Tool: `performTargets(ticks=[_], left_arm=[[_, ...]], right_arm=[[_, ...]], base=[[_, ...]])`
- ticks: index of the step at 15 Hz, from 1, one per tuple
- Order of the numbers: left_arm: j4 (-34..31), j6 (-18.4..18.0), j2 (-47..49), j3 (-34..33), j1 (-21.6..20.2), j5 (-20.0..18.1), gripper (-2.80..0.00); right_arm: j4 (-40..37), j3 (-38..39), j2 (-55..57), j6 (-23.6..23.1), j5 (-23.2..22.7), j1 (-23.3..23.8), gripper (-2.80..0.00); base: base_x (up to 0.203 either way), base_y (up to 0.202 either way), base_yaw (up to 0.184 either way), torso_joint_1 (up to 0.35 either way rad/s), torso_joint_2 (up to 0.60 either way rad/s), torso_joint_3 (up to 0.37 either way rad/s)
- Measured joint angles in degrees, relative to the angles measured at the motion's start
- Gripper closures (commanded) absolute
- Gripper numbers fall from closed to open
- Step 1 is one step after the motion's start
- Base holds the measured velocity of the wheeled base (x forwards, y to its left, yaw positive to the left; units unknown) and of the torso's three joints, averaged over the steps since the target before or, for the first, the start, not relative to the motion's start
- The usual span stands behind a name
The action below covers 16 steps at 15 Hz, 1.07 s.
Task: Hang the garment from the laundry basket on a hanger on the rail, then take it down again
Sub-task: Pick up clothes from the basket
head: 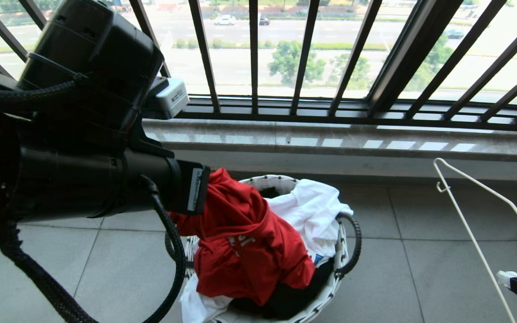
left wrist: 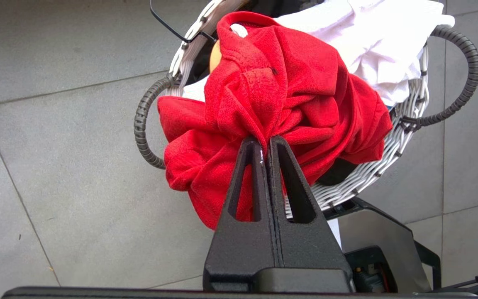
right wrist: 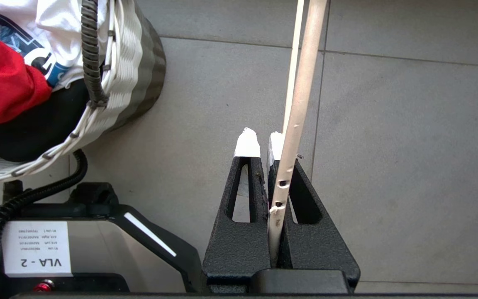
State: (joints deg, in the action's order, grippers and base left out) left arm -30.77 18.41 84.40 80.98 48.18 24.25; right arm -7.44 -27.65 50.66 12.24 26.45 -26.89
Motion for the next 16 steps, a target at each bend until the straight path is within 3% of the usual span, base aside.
performTargets(ticks=[4, 7, 11, 16], left_arm=[[-0.5, 0.6, -0.1, -3.9, 0.7, 0.6, 0.0], [0.0, 4.1, 3.9, -8.7, 1.7, 0.6, 0.0], [6.9, 5.3, 11.3, -16.3, 3.8, 0.4, 0.0], [8.0, 7.6, 17.6, -20.3, 7.4, 0.5, 0.0]], right_arm=[[0.0, 0.1, 0.0, 0.0, 0.0, 0.0, 0.0], [0.0, 0.5, 0.0, 0.2, -0.1, 0.0, 0.0], [0.0, 0.7, -0.3, 0.2, -0.2, 0.0, 0.0], [0.0, 0.7, -0.8, 0.2, -0.2, 0.0, 0.0]], base=[[0.0, 0.0, 0.0, 0.0, 0.0, 0.0], [0.0, 0.0, 0.0, 0.0, 0.0, 0.0], [0.0, 0.0, 0.0, 0.0, 0.0, 0.0], [0.0, 0.0, 0.0, 0.0, 0.0, 0.0]])
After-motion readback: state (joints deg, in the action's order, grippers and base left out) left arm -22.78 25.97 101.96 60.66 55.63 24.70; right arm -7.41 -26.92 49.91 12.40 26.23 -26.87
